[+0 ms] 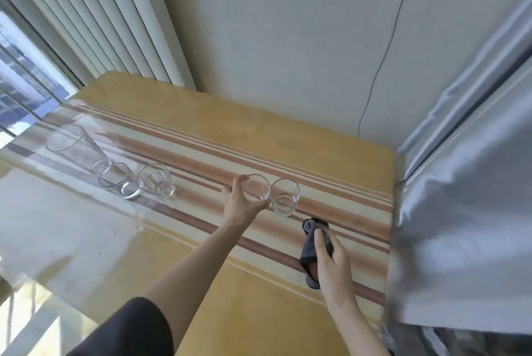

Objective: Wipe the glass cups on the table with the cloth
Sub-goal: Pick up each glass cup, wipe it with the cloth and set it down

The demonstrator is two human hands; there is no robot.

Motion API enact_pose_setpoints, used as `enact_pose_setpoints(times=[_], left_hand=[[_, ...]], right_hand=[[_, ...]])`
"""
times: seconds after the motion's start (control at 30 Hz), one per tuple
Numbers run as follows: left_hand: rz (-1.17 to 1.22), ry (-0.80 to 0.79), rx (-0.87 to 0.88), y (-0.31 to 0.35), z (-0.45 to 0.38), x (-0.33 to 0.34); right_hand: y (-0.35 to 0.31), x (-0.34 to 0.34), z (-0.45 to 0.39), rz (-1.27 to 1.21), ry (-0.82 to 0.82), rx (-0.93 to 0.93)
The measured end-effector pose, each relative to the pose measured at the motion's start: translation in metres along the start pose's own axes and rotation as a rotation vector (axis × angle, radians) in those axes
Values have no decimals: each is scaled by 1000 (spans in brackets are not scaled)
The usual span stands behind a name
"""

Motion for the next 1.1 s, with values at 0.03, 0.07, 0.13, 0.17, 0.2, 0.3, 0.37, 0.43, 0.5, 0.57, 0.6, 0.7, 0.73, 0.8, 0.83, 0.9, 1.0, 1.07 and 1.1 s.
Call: enact_pose_setpoints(times=[0.03, 0.07, 0.13, 0.17, 0.2, 0.3, 0.37, 0.43, 0.5, 0.57, 0.6, 0.7, 0.73, 0.8, 0.83, 0.9, 1.0, 1.07, 1.1], left_hand=[[-27, 5, 2, 0, -4, 2], [-65, 15, 2, 1, -8, 3], [-127, 49, -25, 0, -14, 6], [-141, 60, -36, 0, -16, 7], [-145, 62, -36, 0, -19, 8], [-99, 45, -1, 1, -28, 10], [-73, 36, 10, 0, -33, 9], [-71, 18, 17, -2, -33, 8], [-64, -30, 9, -5, -29, 6], [-62, -76, -24, -8, -21, -2], [-62, -76, -32, -9, -15, -9], [-77, 18, -3, -17, 3, -50], [-91, 64, 4, -23, 10, -68], [-95, 158, -5, -40, 21, -108], [-91, 205, -14, -48, 24, -129], [-94, 289, -31, -62, 23, -168], [-107, 300, -26, -78, 1, -205], [-116, 239, -16, -83, -23, -215], [-137, 213, -1, -86, -35, -217]], right_hand=[[-1, -1, -3, 6, 3, -9], [-1, -1, -7, 13, 8, -17], [-3, 0, -13, 7, 12, -21], [-4, 1, -16, 0, 11, -24], [-4, 2, -19, -4, 11, -25], [-3, 4, -24, -7, 10, -29], [-1, 6, -26, -10, 7, -22], [0, 8, -27, -7, 2, -18], [1, 10, -26, -1, 6, -20], [-3, 15, -23, 6, -6, -21], [-6, 20, -20, 10, -23, -22], [-19, 45, -12, 18, -104, -44], [-23, 57, -10, 19, -140, -52], [-31, 86, -5, 29, -217, -62], [-35, 100, -2, 34, -250, -62], [-41, 128, 3, 37, -297, -61], [-47, 164, 4, 78, -341, -67], [-49, 185, -1, 105, -350, -74], [-50, 194, -4, 114, -350, -75]])
Point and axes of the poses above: each hand's wrist, its own z-axis away from the middle knuckle, its own x-axis out of the palm, y = z × x, the point moved 4 cm from there along -z, towards the middle knuckle, and after that the axes turned 2 degrees about x, right-handed, at the moved point
